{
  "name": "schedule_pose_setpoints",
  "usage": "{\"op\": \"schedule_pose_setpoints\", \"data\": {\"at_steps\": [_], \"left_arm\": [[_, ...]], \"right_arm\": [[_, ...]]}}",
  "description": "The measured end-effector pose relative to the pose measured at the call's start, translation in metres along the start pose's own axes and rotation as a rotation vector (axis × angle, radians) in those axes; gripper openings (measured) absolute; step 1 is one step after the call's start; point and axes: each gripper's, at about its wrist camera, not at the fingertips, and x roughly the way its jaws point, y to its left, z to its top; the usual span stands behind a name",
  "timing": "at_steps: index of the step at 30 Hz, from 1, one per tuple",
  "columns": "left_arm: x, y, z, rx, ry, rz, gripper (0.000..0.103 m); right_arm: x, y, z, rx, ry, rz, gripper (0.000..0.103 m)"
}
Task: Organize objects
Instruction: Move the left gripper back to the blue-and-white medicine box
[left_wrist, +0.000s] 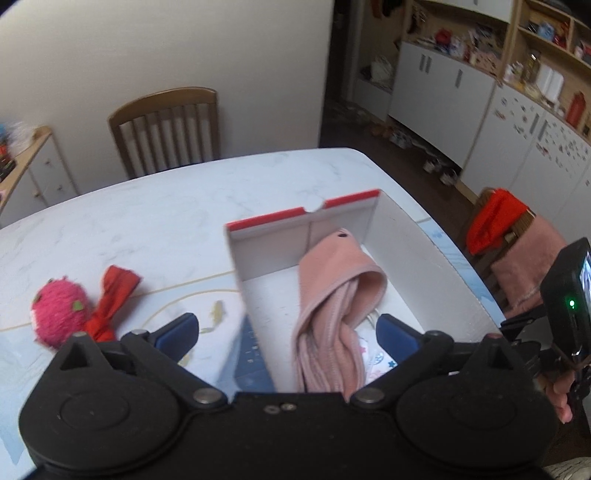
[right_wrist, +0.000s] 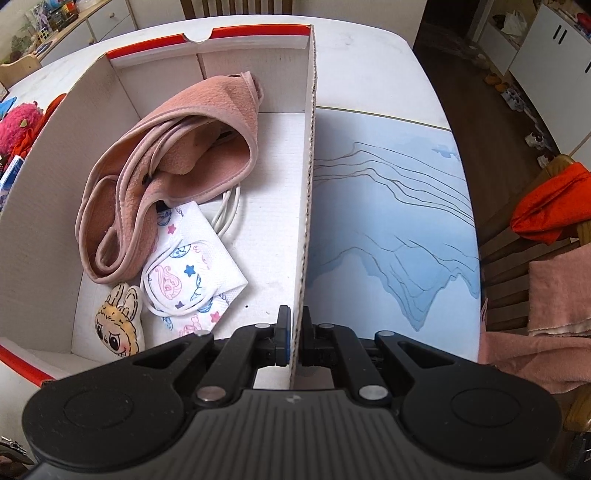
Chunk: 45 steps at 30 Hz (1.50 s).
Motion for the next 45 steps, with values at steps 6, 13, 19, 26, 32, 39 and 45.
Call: {"op": "schedule_pose_setpoints", "data": {"at_steps": [6, 13, 19, 26, 32, 39, 45], "left_arm": [[-0.018, 0.031, -0.015, -0.086, -0.027, 0.045, 0.102], [-0.039, 0.077, -0.037, -0.175, -0.047, 0.127, 0.102], [-0.051, 0.116, -0.059, -0.234, -0.028, 0.205, 0.102], [-0.047, 0.144, -0.083, -0.237, 0.001, 0.267, 0.102], [-0.026, 0.153, -0.095, -0.207, 0.026, 0.255, 0.102], [0.017, 0.150, -0.089, -0.175, 0.056, 0.242, 0.102], [0.050, 0.142, -0.083, -0.120, 0.075, 0.254, 0.101]], "right_arm": [[0.001, 0.012, 0.005, -0.021, -0.001, 0.001, 0.004], [0.004, 0.027, 0.010, -0.048, 0.002, 0.006, 0.004], [0.006, 0.042, 0.013, -0.074, 0.004, 0.009, 0.004], [0.009, 0.059, 0.018, -0.087, 0.008, 0.008, 0.004], [0.010, 0.064, 0.019, -0.081, 0.017, -0.010, 0.004], [0.010, 0.066, 0.020, -0.063, 0.025, -0.022, 0.004], [0.009, 0.066, 0.022, -0.049, 0.031, -0.025, 0.004]]}}
